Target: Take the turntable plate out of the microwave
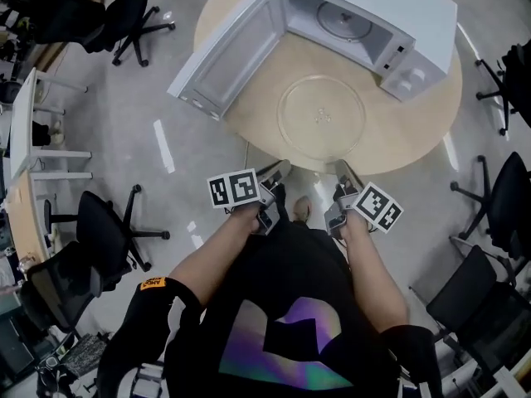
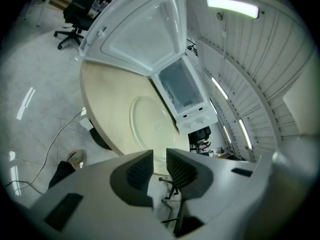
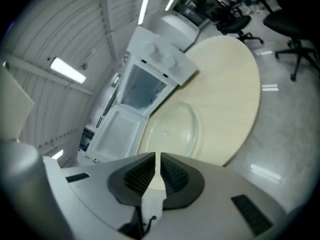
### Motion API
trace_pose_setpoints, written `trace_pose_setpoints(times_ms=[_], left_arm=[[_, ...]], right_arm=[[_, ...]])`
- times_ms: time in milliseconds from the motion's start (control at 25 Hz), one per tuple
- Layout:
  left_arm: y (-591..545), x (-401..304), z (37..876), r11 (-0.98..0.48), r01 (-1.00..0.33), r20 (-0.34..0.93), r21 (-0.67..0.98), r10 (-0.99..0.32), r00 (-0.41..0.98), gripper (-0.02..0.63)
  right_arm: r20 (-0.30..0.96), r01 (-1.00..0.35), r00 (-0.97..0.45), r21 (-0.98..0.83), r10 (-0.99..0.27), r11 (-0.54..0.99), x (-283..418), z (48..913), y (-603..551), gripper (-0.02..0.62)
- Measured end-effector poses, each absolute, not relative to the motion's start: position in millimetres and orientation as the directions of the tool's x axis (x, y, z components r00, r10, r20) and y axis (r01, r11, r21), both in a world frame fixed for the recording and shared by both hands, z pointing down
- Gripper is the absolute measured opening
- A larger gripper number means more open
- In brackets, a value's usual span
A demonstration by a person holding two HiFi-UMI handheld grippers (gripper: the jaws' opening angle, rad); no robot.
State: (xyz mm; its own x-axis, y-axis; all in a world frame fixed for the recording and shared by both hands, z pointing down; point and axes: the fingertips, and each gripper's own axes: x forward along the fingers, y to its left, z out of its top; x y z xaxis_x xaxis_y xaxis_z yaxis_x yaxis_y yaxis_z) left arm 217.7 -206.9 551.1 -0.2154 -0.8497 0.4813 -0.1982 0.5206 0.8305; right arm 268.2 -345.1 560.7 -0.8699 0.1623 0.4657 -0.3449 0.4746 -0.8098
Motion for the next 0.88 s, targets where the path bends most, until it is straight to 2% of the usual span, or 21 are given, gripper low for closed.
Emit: trace_pose_setpoints(times_ms=[200,320,400,880], left_arm=[[-183,224,512,0.551,-0.332,0.451,0.766,-0.828,-0.334,0.119],[-162,219,489,0.593,-0.404,0.436,0.697,-0.797,-0.418,0.059],[-148,217,478,0.619,-0.429,0.426,0.658,-0.776,-0.466,0.046],[-42,197,421,0.760,-0.539,0.369,0.364,-0.649,-0.666,0.046]], right_arm=[[0.417,-0.171,-0.891,-0.677,0.181,0.716,264,511,-323,0.043],[0.402,-0.085,-0.895,-0.579,0.194,0.811,261,487,-303,0.043],[0.397,-0.033,-0.895,-0.513,0.203,0.858,259,476,-289,0.043],[0.327,0.215,-0.901,-0.237,0.286,0.947,210,413,-176,0.043]])
